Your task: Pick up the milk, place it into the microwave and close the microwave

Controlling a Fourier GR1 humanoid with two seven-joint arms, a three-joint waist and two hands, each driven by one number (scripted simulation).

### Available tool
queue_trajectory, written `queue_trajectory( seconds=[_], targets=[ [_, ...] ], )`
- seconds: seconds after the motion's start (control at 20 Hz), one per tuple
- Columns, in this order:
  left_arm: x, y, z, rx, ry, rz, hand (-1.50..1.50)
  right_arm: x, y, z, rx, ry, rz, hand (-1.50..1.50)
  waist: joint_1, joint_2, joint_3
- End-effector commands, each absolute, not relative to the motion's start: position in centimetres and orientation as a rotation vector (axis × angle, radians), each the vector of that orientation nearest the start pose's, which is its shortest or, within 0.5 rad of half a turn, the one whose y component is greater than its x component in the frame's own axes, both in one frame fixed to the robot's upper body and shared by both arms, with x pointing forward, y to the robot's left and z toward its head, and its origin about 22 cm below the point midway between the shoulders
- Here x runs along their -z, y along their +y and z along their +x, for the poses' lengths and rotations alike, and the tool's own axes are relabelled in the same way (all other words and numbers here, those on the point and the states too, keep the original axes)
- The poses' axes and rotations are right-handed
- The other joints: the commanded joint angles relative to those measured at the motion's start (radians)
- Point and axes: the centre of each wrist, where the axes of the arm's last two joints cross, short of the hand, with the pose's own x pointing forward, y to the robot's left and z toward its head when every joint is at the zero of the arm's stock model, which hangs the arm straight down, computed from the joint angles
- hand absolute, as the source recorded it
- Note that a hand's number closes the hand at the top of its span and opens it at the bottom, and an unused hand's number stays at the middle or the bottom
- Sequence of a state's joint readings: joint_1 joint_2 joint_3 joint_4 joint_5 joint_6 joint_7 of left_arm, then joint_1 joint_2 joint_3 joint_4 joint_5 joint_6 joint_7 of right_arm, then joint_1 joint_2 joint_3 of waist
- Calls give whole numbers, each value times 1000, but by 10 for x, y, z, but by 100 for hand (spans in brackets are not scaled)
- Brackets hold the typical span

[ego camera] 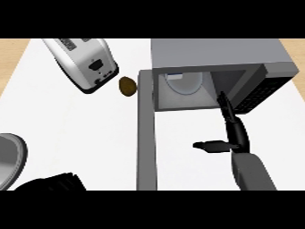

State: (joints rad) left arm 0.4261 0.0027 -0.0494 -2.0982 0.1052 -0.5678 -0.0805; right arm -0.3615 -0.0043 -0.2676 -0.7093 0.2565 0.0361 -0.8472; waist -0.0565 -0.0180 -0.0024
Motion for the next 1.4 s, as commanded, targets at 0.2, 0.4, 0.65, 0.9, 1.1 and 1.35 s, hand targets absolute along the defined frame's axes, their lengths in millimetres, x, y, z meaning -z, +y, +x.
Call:
queue_trajectory(
  seconds=[0.2, 0.4, 0.65, 0.9, 1.1, 1.35],
  targets=[
    [-50, 216, 173, 482, -1743, -371, 150, 100, -271, 213, -163, -1885, -83, -150, -1, 5, -1],
    [-41, 201, 210, 565, -1738, -355, 150, 73, -283, 186, -124, -1909, -175, -150, 5, 12, -1],
    [-27, 156, 231, 843, -1550, -460, 150, 63, -315, 147, -148, -1888, -224, -150, -2, 18, 1],
    [18, 116, 245, 936, -1528, -466, 150, 40, -331, 117, -149, -1928, -243, -150, 11, 20, 0],
    [46, 92, 254, 954, -1505, -553, 150, 23, -336, 121, -110, -1993, -182, -150, 4, 25, 0],
    [61, 52, 238, 1009, -1474, -561, 150, -5, -339, 123, -132, -2030, -150, -150, -5, 26, 0]
  ],
)
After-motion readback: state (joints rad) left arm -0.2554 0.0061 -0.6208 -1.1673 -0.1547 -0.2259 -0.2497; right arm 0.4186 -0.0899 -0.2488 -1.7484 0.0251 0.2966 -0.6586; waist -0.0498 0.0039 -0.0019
